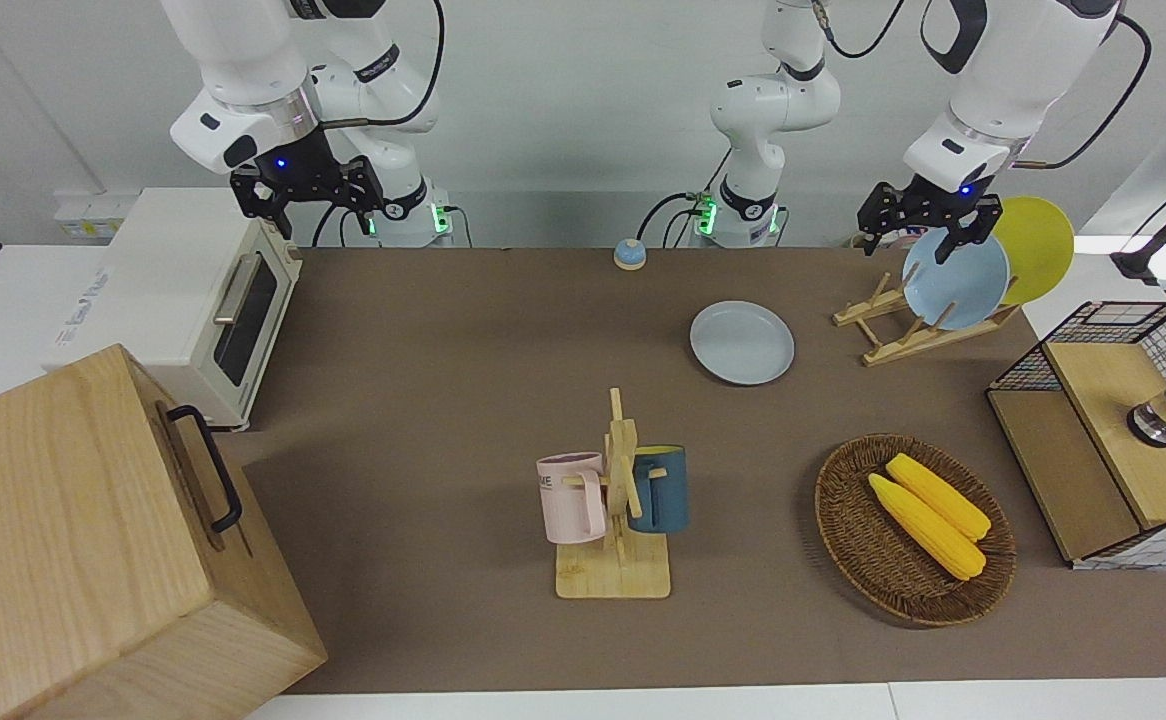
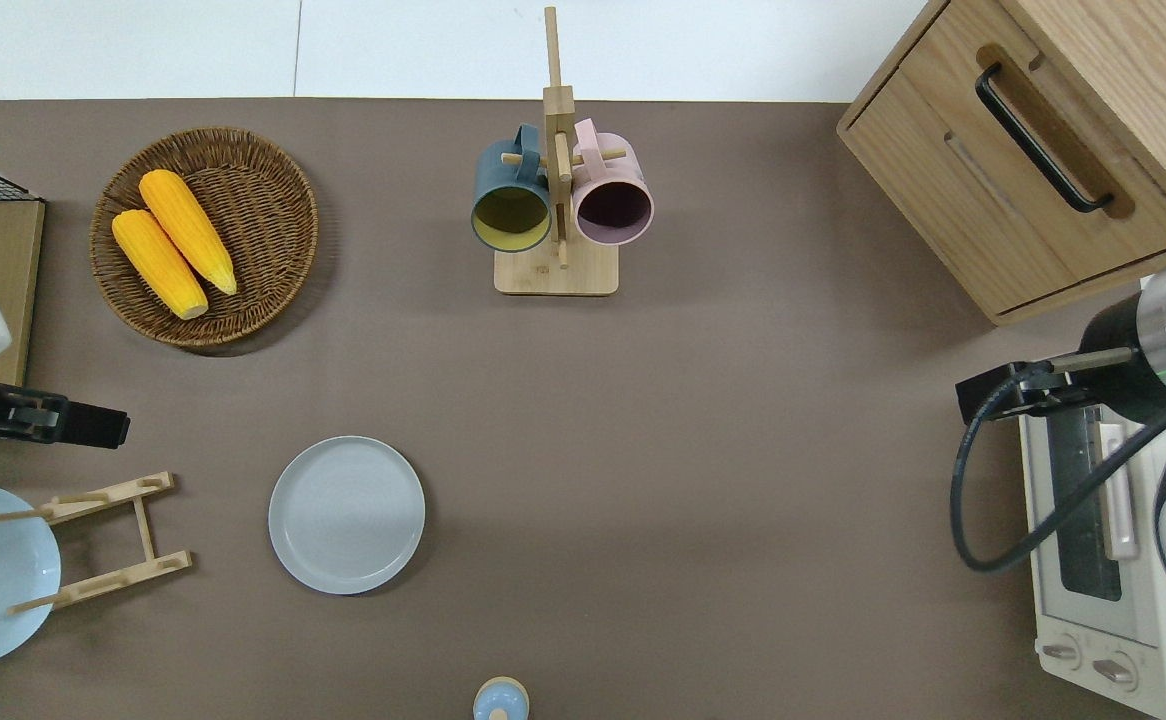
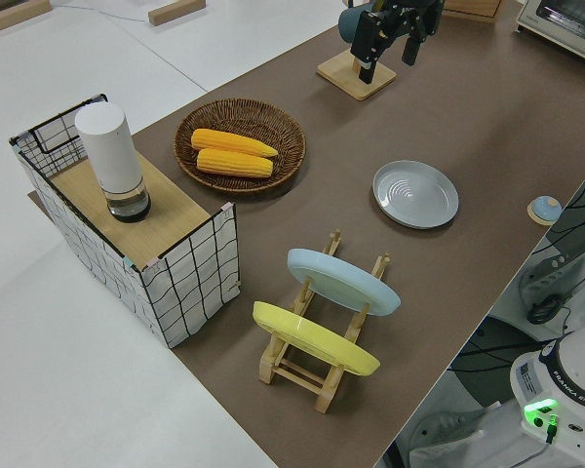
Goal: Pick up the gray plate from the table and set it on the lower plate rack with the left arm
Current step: 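Move the left gripper from beside the wooden rack toward the gray plate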
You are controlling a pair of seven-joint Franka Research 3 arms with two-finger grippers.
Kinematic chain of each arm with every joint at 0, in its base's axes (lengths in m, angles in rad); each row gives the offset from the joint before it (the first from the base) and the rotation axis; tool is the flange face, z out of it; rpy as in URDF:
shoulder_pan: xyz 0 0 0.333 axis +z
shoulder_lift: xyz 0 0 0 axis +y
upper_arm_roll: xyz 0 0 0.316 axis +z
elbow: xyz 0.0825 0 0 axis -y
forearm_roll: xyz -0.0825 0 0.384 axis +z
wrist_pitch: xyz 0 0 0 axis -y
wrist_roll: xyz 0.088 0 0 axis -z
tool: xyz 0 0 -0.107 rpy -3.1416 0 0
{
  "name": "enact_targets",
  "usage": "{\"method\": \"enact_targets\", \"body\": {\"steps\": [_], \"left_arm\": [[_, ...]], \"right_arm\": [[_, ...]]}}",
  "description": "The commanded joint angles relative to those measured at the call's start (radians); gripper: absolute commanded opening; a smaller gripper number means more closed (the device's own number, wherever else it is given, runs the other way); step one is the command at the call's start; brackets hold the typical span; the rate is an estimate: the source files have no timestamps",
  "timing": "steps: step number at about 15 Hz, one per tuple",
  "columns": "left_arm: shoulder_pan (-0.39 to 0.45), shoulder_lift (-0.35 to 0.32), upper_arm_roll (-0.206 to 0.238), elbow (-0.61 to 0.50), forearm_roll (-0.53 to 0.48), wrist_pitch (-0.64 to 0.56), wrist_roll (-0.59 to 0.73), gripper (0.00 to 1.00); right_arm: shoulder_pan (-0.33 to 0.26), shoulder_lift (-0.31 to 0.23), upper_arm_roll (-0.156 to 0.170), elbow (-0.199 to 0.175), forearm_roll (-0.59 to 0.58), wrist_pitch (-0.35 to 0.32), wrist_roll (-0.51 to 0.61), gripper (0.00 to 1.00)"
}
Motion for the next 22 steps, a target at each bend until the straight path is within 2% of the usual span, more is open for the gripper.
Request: {"method": "enact_targets", "body": {"steps": [1, 9, 13, 15, 17, 22], "left_arm": [[0.006, 0.008, 0.005, 0.011, -0.011, -0.026, -0.010, 0.99], [0.000, 0.007, 0.005, 0.010, -0.013, -0.029, -0.035, 0.99], [-0.009, -0.002, 0.000, -0.030, -0.016, -0.028, -0.059, 0.99], [-0.009, -0.010, 0.000, -0.062, -0.072, -0.025, -0.068, 0.99], [-0.011, -0.041, -0.001, -0.113, -0.078, -0.011, -0.068, 0.99], [-0.011, -0.186, -0.001, -0.299, -0.077, 0.073, -0.065, 0.99]], "right_arm": [[-0.025, -0.002, 0.022, 0.006, -0.006, -0.012, 0.012, 0.983], [-0.025, -0.002, 0.022, 0.008, -0.006, -0.012, 0.012, 0.983], [-0.025, -0.004, 0.022, 0.006, -0.006, -0.013, 0.012, 0.983], [-0.025, -0.002, 0.020, 0.008, -0.006, -0.012, 0.012, 0.983], [-0.025, -0.002, 0.022, 0.006, -0.006, -0.012, 0.012, 0.983], [-0.025, -0.002, 0.020, 0.008, -0.006, -0.012, 0.012, 0.983]]}}
